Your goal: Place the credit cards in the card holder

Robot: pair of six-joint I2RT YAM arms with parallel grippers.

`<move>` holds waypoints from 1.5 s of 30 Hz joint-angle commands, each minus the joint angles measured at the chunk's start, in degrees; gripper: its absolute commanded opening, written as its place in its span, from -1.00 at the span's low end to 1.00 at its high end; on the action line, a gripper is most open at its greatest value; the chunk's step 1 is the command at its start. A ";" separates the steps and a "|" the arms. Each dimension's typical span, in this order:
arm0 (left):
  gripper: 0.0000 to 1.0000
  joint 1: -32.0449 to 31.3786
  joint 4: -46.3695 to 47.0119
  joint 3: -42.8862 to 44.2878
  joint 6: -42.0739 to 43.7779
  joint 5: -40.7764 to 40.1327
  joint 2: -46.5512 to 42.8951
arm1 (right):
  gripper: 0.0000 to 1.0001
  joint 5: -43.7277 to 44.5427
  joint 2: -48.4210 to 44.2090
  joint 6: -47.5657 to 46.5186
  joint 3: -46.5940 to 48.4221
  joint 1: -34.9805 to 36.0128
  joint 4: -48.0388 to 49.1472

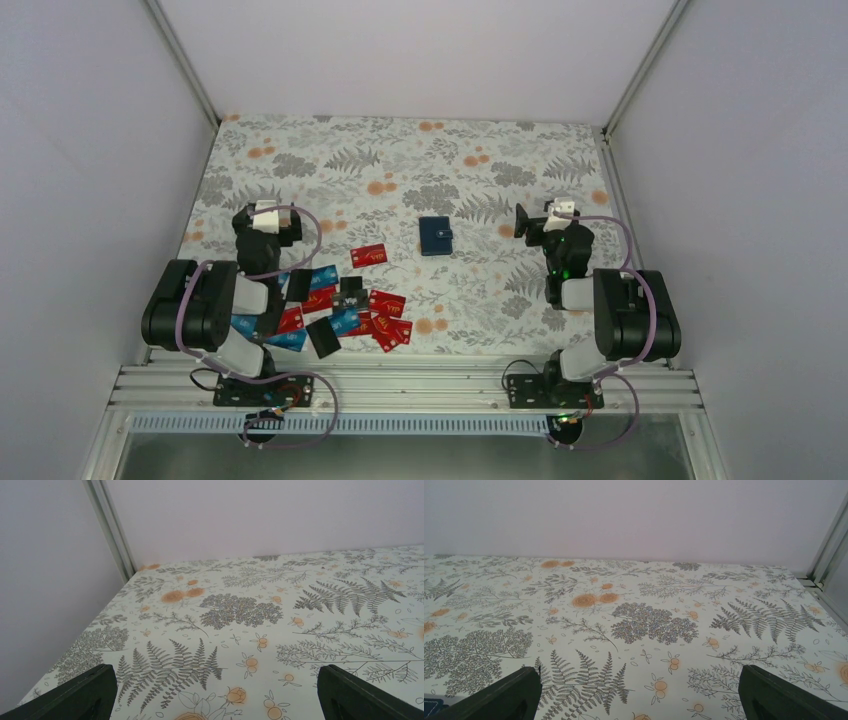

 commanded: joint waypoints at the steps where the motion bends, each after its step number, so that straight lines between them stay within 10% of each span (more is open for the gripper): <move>1: 1.00 -0.07 1.94 0.27 -0.11 -0.07 -0.95 | 1.00 0.01 -0.44 -1.18 1.24 -0.49 0.68; 15: 1.00 -0.17 -67.67 40.78 -20.72 -13.94 -6.72 | 1.00 15.99 -5.80 19.62 43.24 -0.54 -63.03; 19: 1.00 2.31 -79.17 51.43 -26.19 -4.45 -0.35 | 1.00 7.29 0.71 18.33 48.96 -1.52 -69.24; 32: 0.99 -7.80 -82.90 51.19 -24.27 22.71 3.23 | 0.98 -21.38 12.29 18.82 54.30 2.52 -77.57; 45: 0.80 -23.40 -75.07 49.22 -32.65 34.83 11.17 | 0.83 -28.03 17.34 18.81 50.27 13.08 -79.76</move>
